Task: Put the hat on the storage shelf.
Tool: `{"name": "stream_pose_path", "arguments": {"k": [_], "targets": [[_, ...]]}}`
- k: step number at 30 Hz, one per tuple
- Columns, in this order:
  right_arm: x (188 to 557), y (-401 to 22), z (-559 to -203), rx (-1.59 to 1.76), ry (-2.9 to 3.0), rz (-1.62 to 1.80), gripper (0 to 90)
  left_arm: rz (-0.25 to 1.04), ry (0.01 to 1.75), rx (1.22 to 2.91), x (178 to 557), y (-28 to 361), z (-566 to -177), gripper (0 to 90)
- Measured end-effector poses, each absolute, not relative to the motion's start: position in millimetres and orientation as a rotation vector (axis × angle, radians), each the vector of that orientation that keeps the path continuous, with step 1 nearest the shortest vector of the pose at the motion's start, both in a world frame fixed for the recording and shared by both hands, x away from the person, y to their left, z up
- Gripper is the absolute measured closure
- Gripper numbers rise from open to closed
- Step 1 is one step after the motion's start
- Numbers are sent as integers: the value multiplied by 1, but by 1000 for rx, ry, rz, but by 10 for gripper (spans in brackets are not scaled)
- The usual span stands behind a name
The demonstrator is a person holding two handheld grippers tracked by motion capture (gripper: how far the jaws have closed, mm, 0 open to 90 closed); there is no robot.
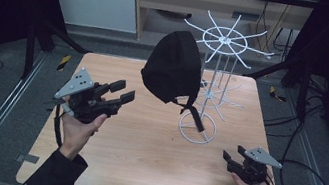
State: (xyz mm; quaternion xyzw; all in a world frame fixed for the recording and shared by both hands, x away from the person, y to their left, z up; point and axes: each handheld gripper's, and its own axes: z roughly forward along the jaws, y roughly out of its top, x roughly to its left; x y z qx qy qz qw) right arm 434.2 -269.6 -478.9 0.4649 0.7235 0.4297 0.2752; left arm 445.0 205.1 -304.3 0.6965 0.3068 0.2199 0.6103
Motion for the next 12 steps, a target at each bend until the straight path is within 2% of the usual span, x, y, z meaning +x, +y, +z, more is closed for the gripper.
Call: {"name": "stream_pose_path", "arguments": {"k": [4, 12], "targets": [[434, -270, -479, 1254, 1939, 1157, 369, 531, 774, 1650, 439, 227, -332, 407], [435, -270, -480, 1272, 1925, 1158, 297, 551, 982, 1714, 443, 270, -395, 363]]}}
